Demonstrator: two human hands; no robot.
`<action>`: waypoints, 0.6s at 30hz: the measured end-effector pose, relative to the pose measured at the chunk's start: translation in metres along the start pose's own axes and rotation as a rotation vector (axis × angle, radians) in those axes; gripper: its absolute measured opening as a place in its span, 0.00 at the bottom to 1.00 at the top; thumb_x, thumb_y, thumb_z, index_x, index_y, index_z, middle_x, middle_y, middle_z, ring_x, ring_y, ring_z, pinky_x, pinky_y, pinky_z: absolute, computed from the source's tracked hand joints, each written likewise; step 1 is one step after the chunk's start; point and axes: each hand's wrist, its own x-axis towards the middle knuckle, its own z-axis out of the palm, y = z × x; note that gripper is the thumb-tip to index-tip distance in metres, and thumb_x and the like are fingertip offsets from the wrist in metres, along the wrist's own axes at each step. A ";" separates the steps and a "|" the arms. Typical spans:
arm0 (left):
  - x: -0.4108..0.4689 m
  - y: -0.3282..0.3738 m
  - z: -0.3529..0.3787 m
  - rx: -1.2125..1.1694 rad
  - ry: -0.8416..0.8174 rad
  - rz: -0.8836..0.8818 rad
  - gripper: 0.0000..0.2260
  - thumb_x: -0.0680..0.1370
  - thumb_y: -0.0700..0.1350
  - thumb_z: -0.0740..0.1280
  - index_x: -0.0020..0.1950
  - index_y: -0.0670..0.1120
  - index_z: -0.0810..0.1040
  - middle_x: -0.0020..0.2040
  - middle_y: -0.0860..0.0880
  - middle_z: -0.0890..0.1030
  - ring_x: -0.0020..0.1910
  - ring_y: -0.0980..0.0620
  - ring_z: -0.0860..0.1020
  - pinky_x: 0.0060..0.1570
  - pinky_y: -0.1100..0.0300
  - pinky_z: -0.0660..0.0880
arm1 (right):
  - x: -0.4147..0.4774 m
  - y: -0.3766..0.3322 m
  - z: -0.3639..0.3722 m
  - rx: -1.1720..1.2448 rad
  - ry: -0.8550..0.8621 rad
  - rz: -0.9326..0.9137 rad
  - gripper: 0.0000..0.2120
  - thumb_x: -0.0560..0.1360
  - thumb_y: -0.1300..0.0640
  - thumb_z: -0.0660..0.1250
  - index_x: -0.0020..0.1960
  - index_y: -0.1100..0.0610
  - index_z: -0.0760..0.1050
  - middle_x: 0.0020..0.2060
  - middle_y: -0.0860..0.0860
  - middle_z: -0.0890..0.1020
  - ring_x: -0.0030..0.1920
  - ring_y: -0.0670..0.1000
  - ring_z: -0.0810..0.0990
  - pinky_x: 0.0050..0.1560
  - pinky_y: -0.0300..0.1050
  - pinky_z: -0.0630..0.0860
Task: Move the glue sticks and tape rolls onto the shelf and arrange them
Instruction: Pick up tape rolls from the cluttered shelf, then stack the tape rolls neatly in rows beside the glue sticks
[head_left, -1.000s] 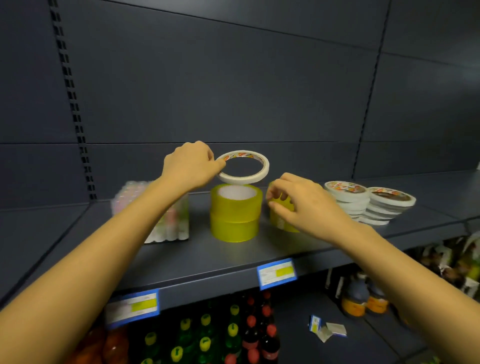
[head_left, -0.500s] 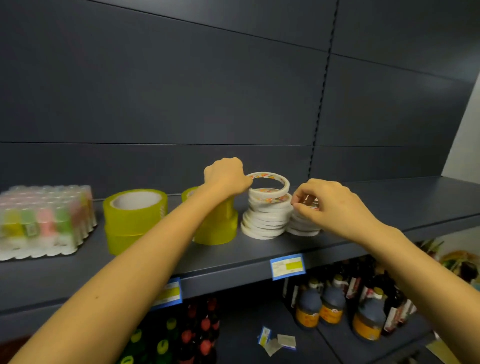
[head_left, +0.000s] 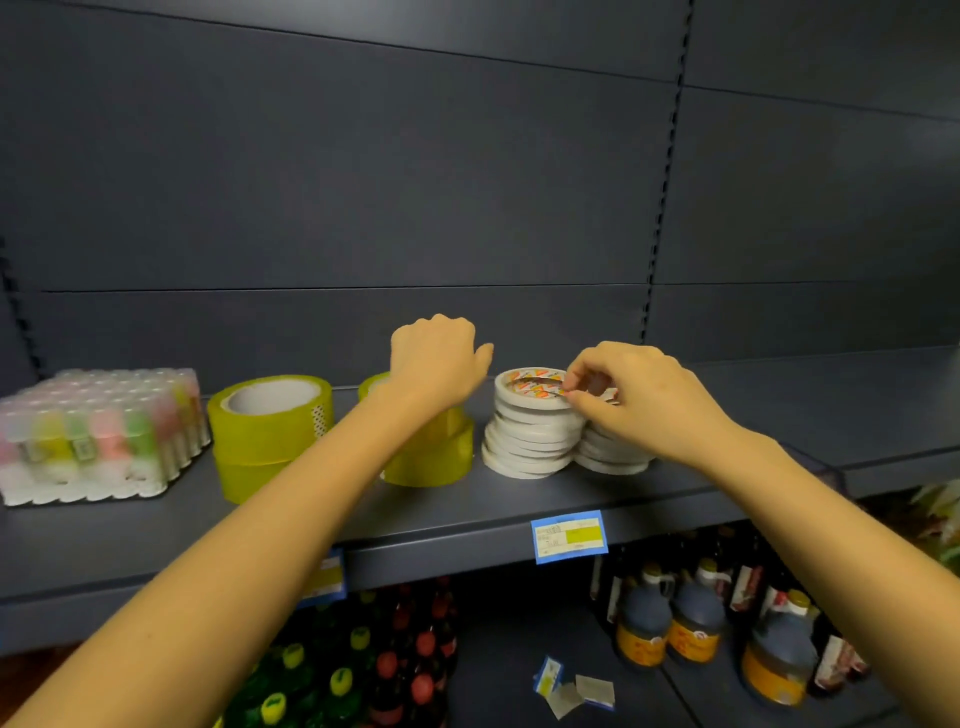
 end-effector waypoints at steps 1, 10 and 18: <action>-0.006 -0.010 -0.005 0.011 0.059 -0.001 0.16 0.80 0.54 0.56 0.49 0.44 0.78 0.46 0.44 0.80 0.46 0.41 0.78 0.39 0.56 0.66 | 0.005 -0.007 0.002 0.015 -0.001 -0.026 0.05 0.76 0.51 0.64 0.50 0.47 0.77 0.47 0.43 0.78 0.48 0.48 0.77 0.46 0.45 0.74; -0.096 -0.141 -0.050 0.244 0.106 -0.172 0.14 0.78 0.53 0.58 0.46 0.45 0.76 0.46 0.46 0.81 0.47 0.44 0.78 0.36 0.57 0.62 | 0.052 -0.124 0.050 0.178 -0.046 -0.329 0.06 0.76 0.51 0.63 0.52 0.47 0.76 0.48 0.45 0.78 0.51 0.49 0.77 0.50 0.46 0.74; -0.208 -0.262 -0.103 0.399 0.039 -0.417 0.16 0.79 0.55 0.56 0.43 0.45 0.76 0.41 0.48 0.81 0.42 0.47 0.78 0.33 0.60 0.63 | 0.060 -0.272 0.105 0.294 -0.138 -0.602 0.09 0.75 0.52 0.62 0.54 0.47 0.76 0.50 0.44 0.80 0.52 0.49 0.78 0.48 0.44 0.73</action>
